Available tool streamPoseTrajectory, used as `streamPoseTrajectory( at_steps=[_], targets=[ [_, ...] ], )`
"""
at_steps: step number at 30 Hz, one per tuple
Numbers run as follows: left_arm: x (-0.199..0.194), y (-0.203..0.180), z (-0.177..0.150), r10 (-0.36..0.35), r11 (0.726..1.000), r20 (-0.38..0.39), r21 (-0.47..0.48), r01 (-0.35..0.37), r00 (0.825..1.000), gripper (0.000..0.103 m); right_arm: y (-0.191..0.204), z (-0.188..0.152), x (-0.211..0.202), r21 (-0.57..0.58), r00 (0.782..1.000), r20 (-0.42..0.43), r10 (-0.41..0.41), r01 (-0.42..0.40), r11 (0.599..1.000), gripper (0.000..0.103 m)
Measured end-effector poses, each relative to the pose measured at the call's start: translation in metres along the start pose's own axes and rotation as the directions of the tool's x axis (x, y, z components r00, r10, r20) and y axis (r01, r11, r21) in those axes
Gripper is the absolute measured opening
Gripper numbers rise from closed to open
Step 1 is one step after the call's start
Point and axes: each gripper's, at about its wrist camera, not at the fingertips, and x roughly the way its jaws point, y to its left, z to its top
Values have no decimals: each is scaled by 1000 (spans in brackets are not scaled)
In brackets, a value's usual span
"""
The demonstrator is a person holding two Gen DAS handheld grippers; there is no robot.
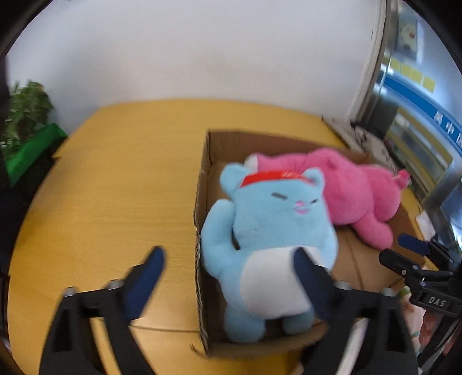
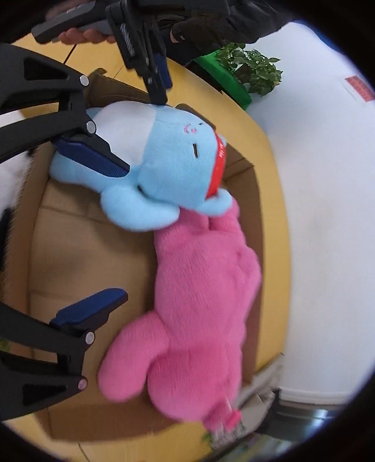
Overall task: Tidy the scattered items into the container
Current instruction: 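Open both grippers and withdraw them from the light blue plush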
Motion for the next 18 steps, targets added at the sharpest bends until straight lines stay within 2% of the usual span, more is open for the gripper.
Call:
streamPoseTrajectory(
  at_steps=[3,7,13,18],
  targets=[
    [-40,-10,-20,-26,999,71,-41,29,997,103,0,-13,-34,-29,995,76,-63,65,997,82],
    [-67,-36,-47,-41,998,92,-39,45,995,103,2,-34,-57,-29,992,107,-62,65,997,82],
    [-82,-63,-68,-43,999,86,0,43,995,103,-7,-53,-78,-25,991,106,-87,90,996,82],
    [-86,-72,-74,-52,999,73,-2,53,996,103,-12,-63,-92,-34,985,130,-110,116,993,82]
  ],
)
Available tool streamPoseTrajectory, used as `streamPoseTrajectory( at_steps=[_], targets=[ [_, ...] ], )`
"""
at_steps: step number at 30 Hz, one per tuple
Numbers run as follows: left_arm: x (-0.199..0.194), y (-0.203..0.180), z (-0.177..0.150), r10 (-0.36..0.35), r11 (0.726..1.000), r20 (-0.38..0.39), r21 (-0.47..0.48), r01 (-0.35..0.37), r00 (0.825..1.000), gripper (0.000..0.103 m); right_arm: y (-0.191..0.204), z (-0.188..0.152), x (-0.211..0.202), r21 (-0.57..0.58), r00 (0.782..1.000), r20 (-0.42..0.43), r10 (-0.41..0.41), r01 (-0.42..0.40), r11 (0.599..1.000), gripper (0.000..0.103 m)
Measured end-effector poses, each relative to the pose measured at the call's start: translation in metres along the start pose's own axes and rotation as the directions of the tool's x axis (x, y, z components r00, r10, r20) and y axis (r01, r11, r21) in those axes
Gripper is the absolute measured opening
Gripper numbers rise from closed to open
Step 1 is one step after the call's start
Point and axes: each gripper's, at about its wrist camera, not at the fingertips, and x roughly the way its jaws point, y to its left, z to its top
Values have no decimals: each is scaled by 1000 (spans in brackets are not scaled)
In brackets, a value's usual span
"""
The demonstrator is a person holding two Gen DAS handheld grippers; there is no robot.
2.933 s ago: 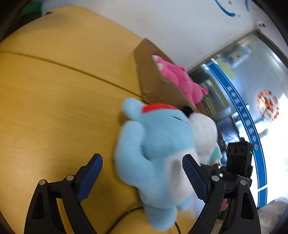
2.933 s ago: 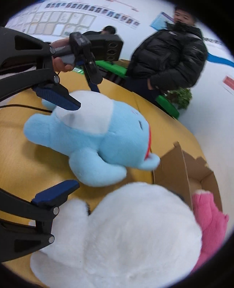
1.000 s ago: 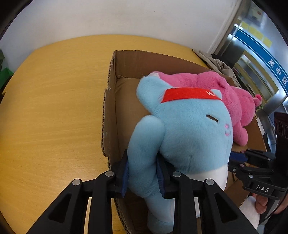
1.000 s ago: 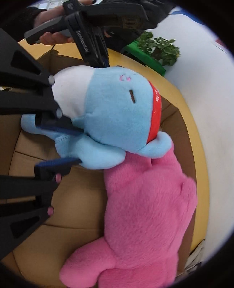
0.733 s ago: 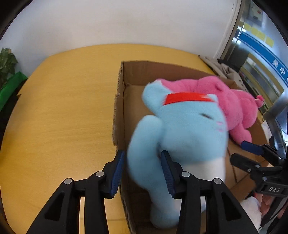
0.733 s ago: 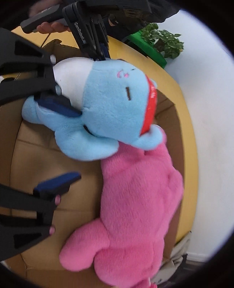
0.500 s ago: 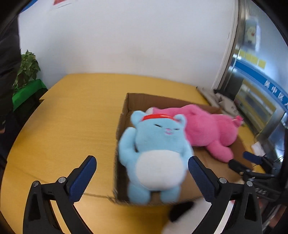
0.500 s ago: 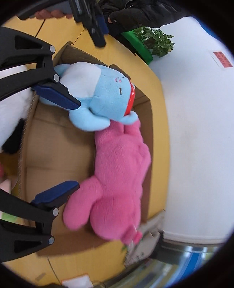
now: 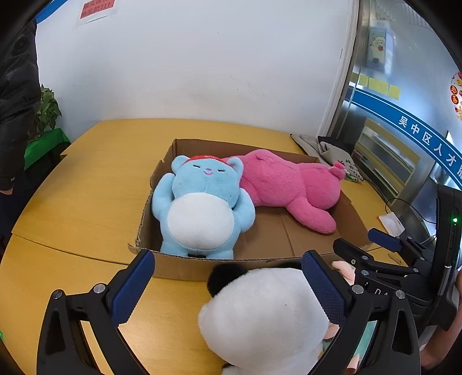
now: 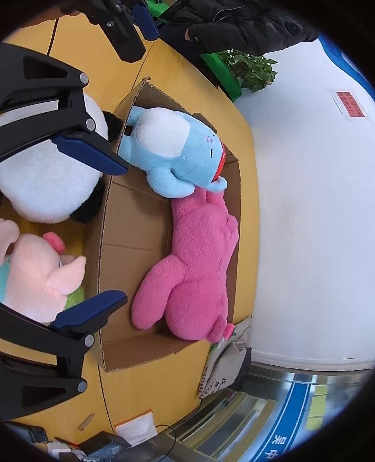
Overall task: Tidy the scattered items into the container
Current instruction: 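Open both grippers and withdraw them from the light blue plush, then move both tools down onto the white panda plush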
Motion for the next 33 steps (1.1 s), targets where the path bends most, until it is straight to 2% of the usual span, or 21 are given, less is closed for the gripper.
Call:
streamPoseTrajectory(
  at_steps=[14,33],
  targets=[
    [10,-17,1,-39,999,-27,8,39,999,103,-22,-3,-2,29,1000,-6,-20,20,999,82],
    [23,-16,-4,-63,998,-62,-9,62,996,103,-22,-7,9,30,999,-36,-5,6,1000,82]
  ],
)
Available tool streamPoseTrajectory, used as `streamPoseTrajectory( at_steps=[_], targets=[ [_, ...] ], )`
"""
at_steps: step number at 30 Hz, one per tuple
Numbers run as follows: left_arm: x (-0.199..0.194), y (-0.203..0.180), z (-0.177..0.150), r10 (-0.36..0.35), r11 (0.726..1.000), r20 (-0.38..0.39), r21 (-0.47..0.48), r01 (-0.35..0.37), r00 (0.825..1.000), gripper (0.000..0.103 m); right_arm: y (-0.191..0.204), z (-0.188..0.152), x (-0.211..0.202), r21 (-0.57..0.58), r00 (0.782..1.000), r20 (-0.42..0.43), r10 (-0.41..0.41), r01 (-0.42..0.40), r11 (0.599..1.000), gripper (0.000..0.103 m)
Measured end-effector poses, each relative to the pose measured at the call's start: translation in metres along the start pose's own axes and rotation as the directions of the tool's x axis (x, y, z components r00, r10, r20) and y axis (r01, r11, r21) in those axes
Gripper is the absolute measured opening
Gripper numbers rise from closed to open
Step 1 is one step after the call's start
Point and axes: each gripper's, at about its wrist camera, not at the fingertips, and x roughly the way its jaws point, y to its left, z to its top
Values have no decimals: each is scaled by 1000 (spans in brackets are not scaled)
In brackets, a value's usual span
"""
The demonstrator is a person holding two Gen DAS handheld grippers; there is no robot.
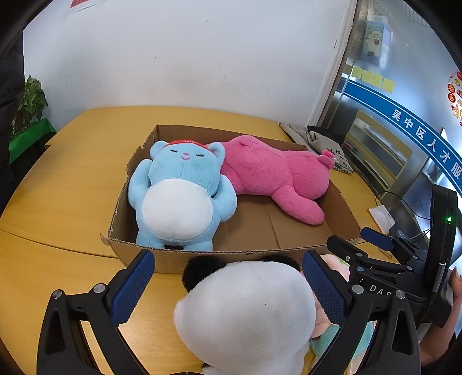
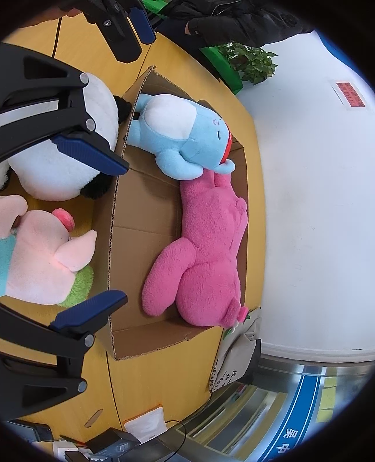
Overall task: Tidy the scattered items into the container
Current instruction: 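Move both tools down onto the white panda plush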
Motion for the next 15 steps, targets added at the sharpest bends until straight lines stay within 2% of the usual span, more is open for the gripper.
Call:
streamPoseTrajectory(
  at_steps=[8,11,15],
  targets=[
    [6,3,-4,-29,1000,-23,-11,29,999,103,-2,-2,6,0,1000,-11,6,-6,1000,82],
    [8,7,-7,-64,998,-38,-21,63,997,103,-5,-3,3,0,1000,-1,30,-30,1000,82],
    [10,14,-22,-158,987,-83,-18,157,984,103,-11,-17,-13,-32,990,17,142,-141,989,82]
  ],
)
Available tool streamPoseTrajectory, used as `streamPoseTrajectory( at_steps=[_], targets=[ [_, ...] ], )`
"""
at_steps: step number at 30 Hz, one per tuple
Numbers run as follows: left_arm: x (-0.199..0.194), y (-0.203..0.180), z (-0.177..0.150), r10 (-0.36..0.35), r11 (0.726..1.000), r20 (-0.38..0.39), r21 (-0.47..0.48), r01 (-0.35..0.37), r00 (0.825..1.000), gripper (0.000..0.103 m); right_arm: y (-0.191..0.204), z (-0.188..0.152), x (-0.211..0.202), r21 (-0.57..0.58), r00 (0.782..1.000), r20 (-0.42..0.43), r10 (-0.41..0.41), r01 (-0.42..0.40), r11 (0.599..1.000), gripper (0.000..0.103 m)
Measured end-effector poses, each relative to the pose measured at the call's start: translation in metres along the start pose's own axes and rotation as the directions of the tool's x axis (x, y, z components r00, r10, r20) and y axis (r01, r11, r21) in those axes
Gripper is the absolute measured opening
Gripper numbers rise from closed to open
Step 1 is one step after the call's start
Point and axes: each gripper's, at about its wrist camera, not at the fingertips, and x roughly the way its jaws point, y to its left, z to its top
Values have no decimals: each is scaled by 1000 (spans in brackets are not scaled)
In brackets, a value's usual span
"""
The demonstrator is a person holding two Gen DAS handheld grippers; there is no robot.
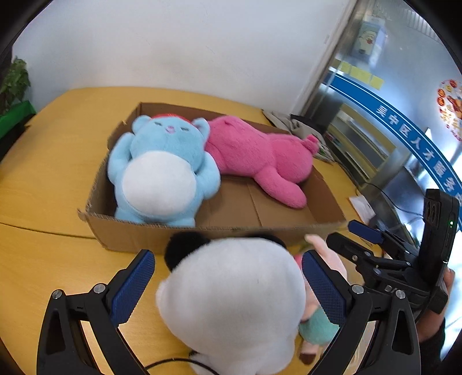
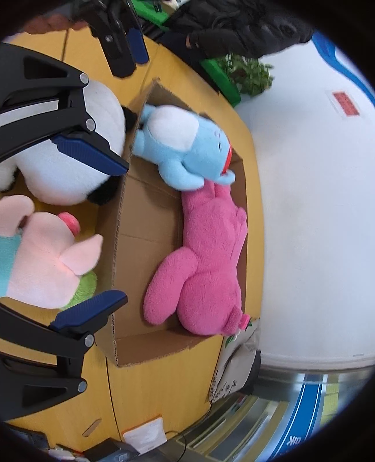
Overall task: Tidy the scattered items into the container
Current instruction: 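Move both tools down onto the white panda plush, then close both grippers on the white panda plush's body, then lift the white panda with both grippers and lower it beside the blue plush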
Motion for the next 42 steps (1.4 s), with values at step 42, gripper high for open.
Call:
streamPoseTrajectory(
  at_steps=[42],
  targets=[
    [-28,11,-5,-240,971,17,-9,240,971,82,88,-70,-14,-144,949,16,313,-308,940,63]
  ],
)
